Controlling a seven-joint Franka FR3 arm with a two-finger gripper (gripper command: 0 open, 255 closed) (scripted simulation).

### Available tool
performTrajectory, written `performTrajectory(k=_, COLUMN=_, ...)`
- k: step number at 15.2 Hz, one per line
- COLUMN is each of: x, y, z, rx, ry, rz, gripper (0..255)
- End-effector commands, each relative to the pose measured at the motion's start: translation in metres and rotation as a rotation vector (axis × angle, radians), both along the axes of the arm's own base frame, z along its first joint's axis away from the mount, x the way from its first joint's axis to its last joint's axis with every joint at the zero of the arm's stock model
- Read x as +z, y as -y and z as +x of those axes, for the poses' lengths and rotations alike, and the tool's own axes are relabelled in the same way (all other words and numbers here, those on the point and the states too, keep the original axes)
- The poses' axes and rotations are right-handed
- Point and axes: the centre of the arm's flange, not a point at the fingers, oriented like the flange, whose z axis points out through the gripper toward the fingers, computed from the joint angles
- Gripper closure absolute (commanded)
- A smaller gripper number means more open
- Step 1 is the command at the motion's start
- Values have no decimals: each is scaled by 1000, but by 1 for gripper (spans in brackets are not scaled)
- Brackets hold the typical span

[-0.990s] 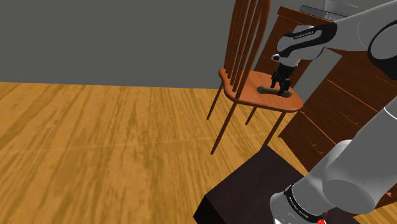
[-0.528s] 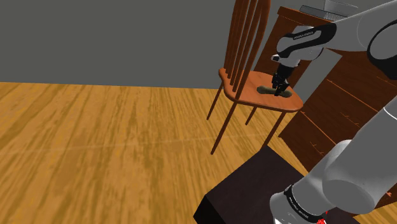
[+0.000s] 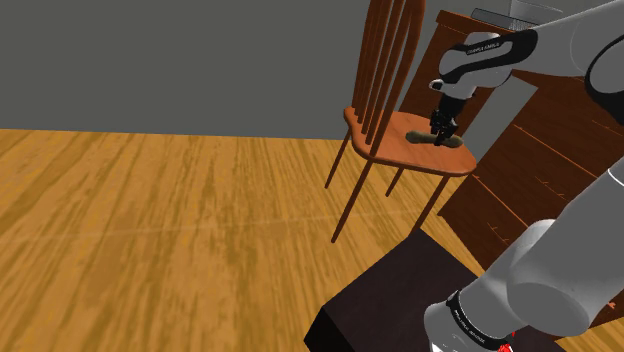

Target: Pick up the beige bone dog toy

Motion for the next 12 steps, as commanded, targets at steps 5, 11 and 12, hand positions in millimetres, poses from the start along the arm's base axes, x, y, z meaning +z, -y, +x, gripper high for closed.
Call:
performTrajectory(k=5, x=31, y=0, z=0, rx=0, ry=0, rz=0, gripper=255)
performTrajectory(k=11, x=59, y=0, z=0, rx=0, ry=0, rz=0, gripper=255)
performTrajectory(k=12, x=59, y=0, z=0, rx=0, ry=0, rz=0, gripper=255)
